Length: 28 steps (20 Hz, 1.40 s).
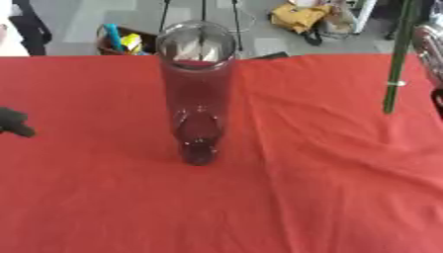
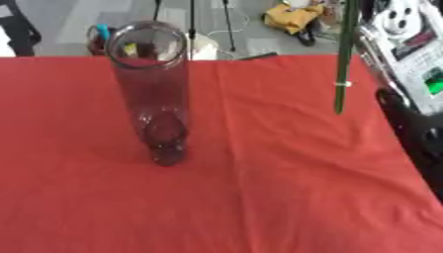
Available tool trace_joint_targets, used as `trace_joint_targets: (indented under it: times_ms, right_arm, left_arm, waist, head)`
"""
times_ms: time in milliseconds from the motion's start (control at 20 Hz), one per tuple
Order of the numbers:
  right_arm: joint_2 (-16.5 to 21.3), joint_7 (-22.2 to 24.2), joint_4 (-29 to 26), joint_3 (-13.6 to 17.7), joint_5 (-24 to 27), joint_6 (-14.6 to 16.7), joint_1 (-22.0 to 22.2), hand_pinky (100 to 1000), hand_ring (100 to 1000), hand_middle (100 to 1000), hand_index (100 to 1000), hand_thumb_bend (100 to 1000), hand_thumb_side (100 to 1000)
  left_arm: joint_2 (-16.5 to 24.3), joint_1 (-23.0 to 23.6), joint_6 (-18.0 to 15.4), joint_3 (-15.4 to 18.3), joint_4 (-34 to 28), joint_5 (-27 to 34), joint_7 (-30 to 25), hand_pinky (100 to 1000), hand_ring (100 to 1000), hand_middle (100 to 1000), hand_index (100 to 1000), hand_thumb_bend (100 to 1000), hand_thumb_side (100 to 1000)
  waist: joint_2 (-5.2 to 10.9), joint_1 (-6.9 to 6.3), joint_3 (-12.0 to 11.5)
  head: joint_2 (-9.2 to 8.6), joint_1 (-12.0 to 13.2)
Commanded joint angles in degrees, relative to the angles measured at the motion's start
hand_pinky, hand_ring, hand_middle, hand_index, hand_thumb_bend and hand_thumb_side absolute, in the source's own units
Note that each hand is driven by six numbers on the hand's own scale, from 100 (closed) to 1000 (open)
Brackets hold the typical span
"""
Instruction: Arrange flowers into the vase.
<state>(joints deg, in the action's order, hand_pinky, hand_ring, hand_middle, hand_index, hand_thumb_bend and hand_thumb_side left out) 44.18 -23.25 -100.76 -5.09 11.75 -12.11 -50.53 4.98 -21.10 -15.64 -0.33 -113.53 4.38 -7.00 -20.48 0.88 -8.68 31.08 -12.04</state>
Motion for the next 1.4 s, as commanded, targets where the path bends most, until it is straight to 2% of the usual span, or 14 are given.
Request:
trace_joint_targets:
  times_ms: [50, 450, 700, 1400]
  right_arm:
    - [0.2, 0.1, 0.9, 0.0, 0.2, 0.4, -2.8, 100, 100, 100, 100, 100, 630]
    - [-2.0, -0.3, 4.5, -1.3, -1.4, 1.7, -8.8, 100, 100, 100, 100, 100, 632]
    - [-3.7, -1.4, 5.7, -1.7, -1.7, 3.2, -12.8, 100, 100, 100, 100, 100, 622]
    - [-8.6, -4.5, 9.2, -1.9, 0.0, 4.9, -19.5, 100, 100, 100, 100, 100, 632]
  left_arm:
    - [0.8, -0.2, -0.1, -0.9, -1.1, 0.1, -0.5, 511, 592, 795, 797, 100, 962]
    - [1.1, -0.1, -0.2, -1.2, -1.1, 0.3, -1.1, 511, 591, 795, 797, 100, 961]
    - [1.4, -0.2, -0.4, -1.6, -1.1, 0.4, -1.5, 512, 591, 796, 797, 100, 960]
    - [1.8, -0.4, -0.1, -2.2, -1.1, 0.7, -2.6, 512, 591, 797, 800, 100, 962]
  waist:
    - [1.54, 0.15, -0.2]
    - [1.62, 0.55, -1.6]
    - [1.42, 0.92, -2.4]
    - [1.42, 2.01, -4.3]
  head:
    - [0.18, -0.3]
    - [0.09, -1.0]
    - [-0.96, -1.4]
    - [-2.52, -2.9]
